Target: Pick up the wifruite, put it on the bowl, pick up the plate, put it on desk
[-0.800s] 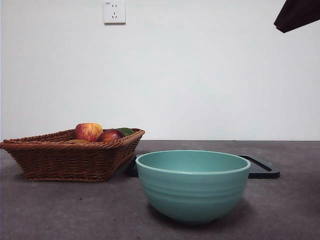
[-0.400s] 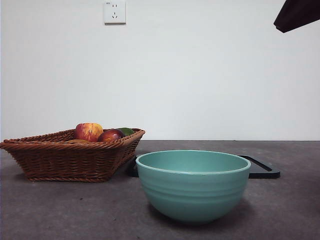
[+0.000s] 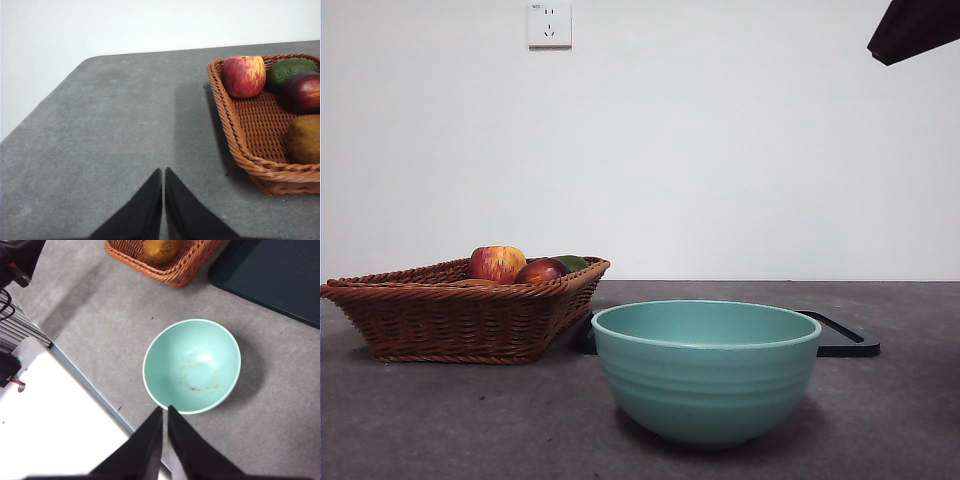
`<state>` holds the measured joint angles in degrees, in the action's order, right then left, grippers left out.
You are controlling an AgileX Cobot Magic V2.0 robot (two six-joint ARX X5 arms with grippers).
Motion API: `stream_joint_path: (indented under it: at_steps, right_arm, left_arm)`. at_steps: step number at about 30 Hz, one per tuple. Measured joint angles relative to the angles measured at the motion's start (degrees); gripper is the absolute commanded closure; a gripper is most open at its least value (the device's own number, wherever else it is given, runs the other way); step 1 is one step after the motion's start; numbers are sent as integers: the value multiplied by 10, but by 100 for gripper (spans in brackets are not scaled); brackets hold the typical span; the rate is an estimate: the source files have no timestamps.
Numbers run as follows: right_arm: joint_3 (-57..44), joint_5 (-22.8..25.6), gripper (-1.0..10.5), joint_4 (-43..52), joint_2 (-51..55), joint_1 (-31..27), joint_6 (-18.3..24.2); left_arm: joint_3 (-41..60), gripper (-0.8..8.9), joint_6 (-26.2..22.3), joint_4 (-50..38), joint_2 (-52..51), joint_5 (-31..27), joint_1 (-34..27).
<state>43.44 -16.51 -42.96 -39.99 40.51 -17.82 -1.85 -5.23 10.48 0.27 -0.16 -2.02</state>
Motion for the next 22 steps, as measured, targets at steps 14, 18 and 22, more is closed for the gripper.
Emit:
stream_joint_path:
  at_steps: [14, 18, 22]
  right_arm:
    - [0, 1, 940, 3, 0, 0, 2]
    - [0, 5, 940, 5, 12, -17, 40]
    - [0, 46, 940, 65, 39, -85, 85]
  left_arm:
    - [0, 805, 0, 0, 0, 0, 0]
    - [0, 805, 0, 0, 0, 0, 0]
    - [0, 805, 0, 0, 0, 0, 0]
